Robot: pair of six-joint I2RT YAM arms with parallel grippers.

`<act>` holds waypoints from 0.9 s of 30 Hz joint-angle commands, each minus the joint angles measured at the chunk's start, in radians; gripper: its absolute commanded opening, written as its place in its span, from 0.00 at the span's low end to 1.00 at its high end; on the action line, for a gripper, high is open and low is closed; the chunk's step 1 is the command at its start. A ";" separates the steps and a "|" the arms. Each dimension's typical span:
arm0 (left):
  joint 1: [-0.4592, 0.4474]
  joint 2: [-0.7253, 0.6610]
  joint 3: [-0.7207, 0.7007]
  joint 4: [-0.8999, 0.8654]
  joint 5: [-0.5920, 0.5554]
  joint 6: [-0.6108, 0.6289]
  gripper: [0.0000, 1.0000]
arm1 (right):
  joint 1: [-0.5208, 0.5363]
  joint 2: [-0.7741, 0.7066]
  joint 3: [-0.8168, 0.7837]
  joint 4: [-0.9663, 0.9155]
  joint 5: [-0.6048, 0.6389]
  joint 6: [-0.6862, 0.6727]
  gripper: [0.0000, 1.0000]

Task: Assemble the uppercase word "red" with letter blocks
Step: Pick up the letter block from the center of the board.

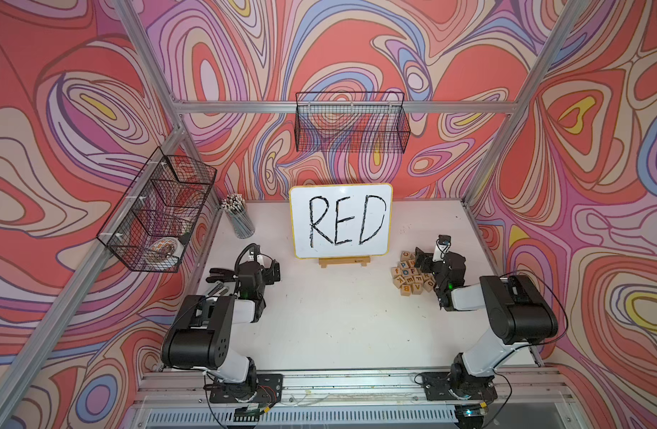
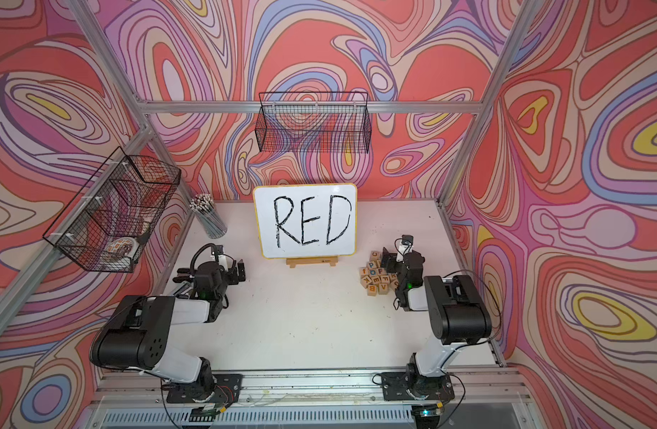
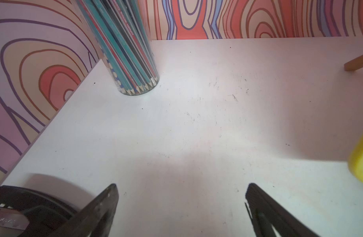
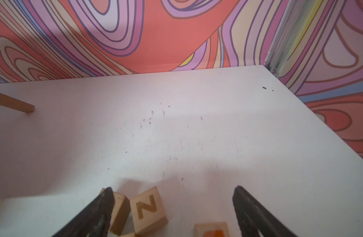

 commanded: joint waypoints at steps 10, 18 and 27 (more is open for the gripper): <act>0.007 0.009 0.017 0.045 -0.010 0.008 1.00 | -0.005 0.017 0.015 0.012 0.003 -0.005 0.92; 0.007 0.011 0.017 0.043 -0.007 0.011 1.00 | -0.005 0.017 0.015 0.012 0.005 -0.005 0.90; 0.014 -0.005 0.018 0.030 -0.012 0.005 0.88 | -0.005 0.011 0.015 0.013 0.023 -0.004 0.80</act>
